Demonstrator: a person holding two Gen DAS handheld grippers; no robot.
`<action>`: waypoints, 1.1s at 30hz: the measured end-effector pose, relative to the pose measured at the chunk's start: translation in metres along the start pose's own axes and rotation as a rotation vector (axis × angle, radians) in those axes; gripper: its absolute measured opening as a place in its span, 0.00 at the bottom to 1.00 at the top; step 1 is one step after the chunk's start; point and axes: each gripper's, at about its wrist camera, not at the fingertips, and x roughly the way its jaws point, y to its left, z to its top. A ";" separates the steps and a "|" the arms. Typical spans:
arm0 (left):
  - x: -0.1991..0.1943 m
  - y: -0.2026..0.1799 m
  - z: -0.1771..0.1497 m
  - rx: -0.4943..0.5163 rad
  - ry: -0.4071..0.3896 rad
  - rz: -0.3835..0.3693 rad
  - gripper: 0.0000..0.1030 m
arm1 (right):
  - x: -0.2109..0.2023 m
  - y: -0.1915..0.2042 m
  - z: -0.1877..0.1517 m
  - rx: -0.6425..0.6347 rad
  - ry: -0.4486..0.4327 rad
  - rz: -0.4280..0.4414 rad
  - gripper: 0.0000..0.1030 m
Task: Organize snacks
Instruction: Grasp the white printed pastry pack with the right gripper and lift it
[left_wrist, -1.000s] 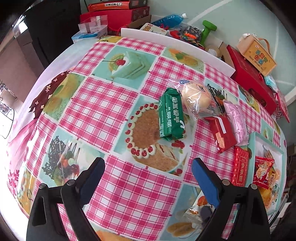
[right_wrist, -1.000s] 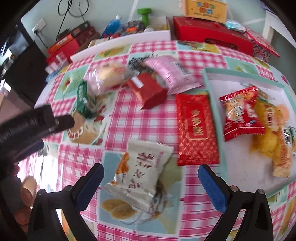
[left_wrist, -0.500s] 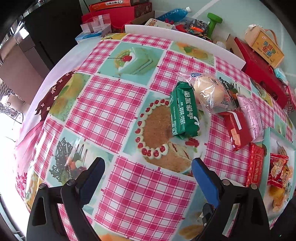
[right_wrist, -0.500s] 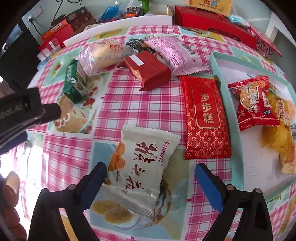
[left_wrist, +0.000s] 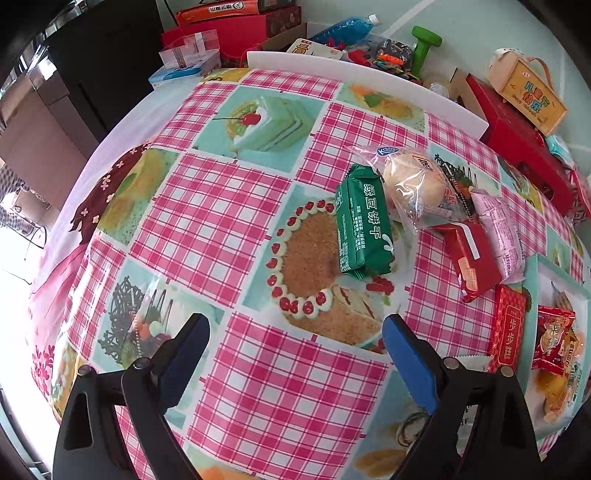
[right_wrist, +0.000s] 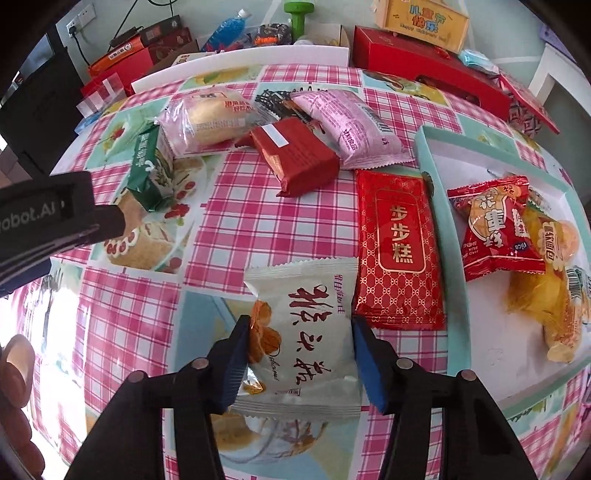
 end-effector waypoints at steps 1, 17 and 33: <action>-0.001 0.000 0.000 0.001 0.000 0.000 0.92 | 0.000 0.001 0.000 -0.003 -0.003 0.002 0.55; -0.003 0.002 0.001 -0.007 -0.009 -0.010 0.92 | -0.020 -0.011 -0.001 0.023 -0.066 0.134 0.54; -0.001 -0.017 0.032 -0.036 -0.079 -0.136 0.89 | -0.044 -0.049 0.029 0.071 -0.235 0.106 0.54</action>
